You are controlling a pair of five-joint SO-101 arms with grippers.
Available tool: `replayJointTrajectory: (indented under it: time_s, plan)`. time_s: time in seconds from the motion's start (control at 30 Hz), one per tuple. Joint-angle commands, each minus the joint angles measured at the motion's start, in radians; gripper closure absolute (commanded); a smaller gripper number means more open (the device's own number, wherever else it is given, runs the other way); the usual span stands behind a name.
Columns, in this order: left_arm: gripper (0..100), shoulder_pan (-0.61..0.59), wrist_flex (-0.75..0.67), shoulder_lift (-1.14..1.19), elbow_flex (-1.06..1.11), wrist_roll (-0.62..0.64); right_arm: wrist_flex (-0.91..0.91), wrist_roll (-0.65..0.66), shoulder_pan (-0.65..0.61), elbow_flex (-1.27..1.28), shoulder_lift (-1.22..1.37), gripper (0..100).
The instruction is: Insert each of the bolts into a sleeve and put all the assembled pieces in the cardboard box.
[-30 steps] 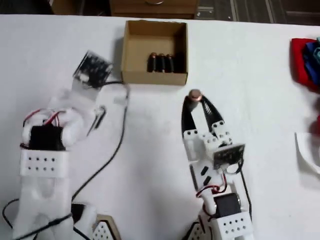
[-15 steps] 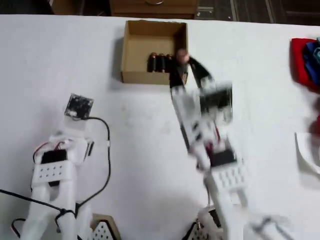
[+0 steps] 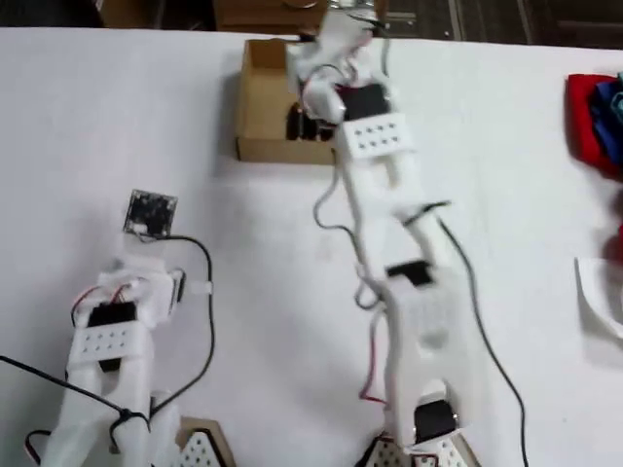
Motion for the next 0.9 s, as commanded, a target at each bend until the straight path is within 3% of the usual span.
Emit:
replayJointTrajectory:
  time_s: [0.0, 0.3, 0.6, 0.87]
  plan:
    - [82, 0.011, -0.020, -0.002, 0.002, 0.002, 0.025, -0.011, -0.045, -0.450, 0.255, 97.8]
    - [82, 0.011, -0.020, -0.002, 0.002, 0.002, 0.024, -0.015, -0.065, -0.494, 0.437, 97.8]
    - [82, 0.011, -0.020, -0.002, 0.002, 0.002, 0.022, -0.163, -0.056, -0.494, 0.527, 97.8]
    - [82, 0.011, -0.020, -0.002, 0.002, 0.002, 0.021, -0.161, -0.050, -0.496, 0.584, 97.8]
